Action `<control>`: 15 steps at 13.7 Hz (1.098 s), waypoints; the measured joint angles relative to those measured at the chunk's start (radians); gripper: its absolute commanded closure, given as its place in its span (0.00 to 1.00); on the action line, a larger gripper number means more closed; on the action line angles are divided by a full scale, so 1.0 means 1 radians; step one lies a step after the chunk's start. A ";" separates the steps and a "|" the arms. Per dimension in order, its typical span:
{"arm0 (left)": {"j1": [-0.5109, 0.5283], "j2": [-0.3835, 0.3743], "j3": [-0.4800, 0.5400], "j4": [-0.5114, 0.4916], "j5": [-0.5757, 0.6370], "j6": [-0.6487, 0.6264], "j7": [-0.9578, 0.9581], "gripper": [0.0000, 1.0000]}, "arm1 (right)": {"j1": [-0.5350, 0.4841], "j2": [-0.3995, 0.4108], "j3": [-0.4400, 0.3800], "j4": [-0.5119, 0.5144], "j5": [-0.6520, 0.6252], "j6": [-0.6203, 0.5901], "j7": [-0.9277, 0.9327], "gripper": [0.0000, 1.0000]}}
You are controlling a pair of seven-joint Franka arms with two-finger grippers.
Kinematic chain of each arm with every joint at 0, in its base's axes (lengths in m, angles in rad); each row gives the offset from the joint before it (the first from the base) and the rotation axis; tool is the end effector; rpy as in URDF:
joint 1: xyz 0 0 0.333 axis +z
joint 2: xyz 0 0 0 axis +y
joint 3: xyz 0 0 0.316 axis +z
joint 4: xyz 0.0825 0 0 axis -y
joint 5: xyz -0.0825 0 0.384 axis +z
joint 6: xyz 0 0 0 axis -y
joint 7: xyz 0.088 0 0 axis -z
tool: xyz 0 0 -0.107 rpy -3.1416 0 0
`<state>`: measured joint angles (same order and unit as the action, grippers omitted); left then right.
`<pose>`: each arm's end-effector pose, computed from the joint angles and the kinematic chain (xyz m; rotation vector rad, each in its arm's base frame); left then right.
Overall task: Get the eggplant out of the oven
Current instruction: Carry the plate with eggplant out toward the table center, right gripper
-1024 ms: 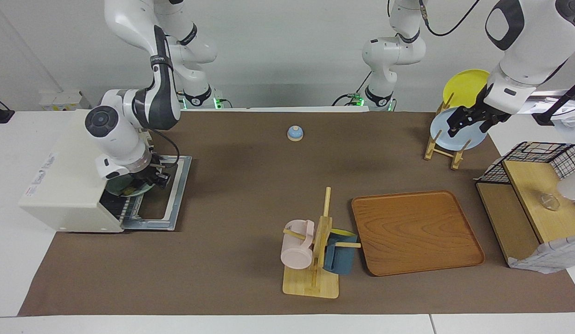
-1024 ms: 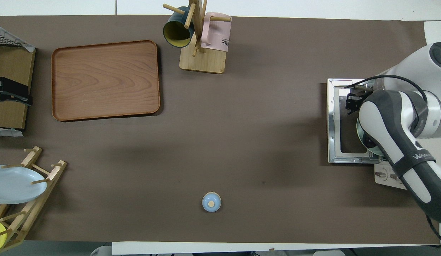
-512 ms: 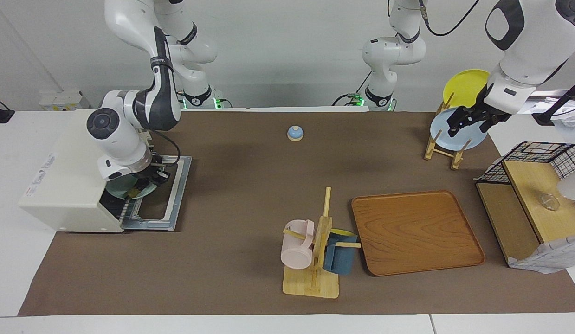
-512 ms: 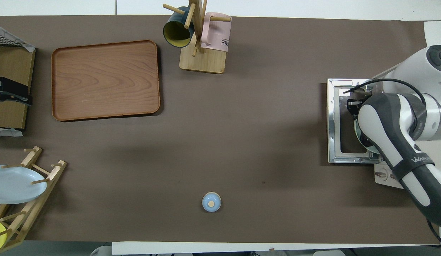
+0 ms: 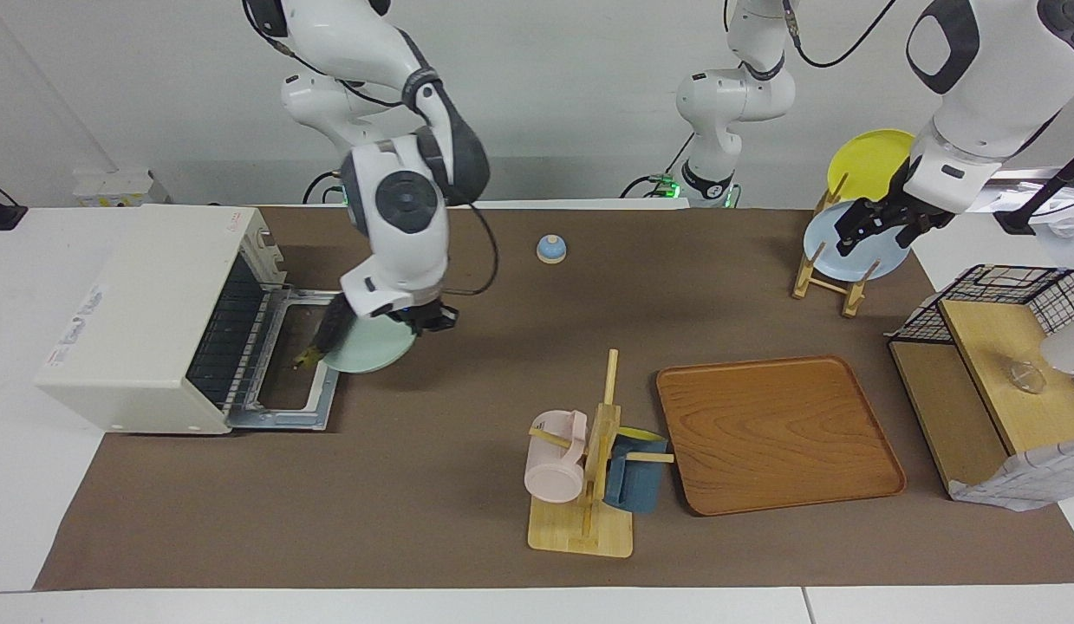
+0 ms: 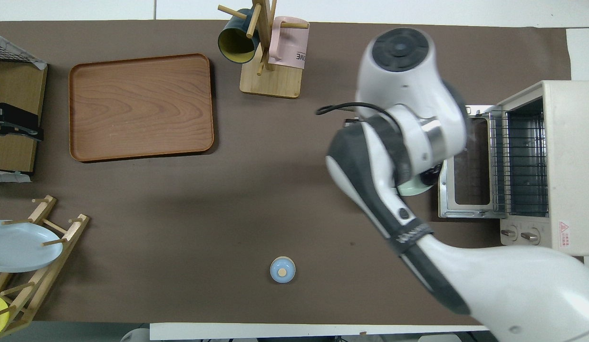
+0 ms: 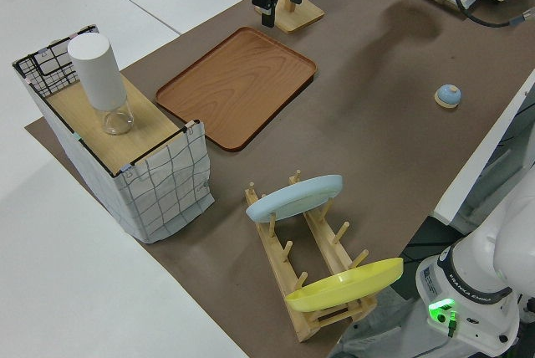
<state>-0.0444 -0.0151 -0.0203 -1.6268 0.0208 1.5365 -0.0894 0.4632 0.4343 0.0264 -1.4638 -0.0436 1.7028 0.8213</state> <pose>0.5435 -0.0330 0.6037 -3.1124 -0.0384 0.1142 0.5887 0.3061 0.4177 2.9522 -0.4811 -0.2035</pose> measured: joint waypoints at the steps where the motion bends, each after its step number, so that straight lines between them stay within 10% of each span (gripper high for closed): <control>1: 0.000 -0.001 0.000 -0.004 0.000 -0.001 -0.001 0.00 | 0.058 0.086 0.001 0.104 0.018 -0.002 0.098 1.00; 6: 0.010 -0.022 0.003 -0.055 0.000 -0.001 -0.006 0.00 | 0.236 0.428 0.017 0.441 0.031 0.095 0.398 0.89; 9: 0.016 -0.037 0.006 -0.081 0.000 0.000 -0.006 0.00 | 0.287 0.475 0.029 0.456 0.037 0.215 0.537 0.56; 15: -0.020 -0.117 -0.008 -0.363 -0.003 0.298 -0.193 0.00 | 0.314 0.462 0.028 0.489 0.039 0.347 0.642 0.49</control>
<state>-0.0640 -0.1320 -0.0280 -1.9896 0.0175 1.8345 -0.2825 0.7769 0.8963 0.0541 -0.9749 -0.0044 2.0498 1.4632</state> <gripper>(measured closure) 0.000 0.485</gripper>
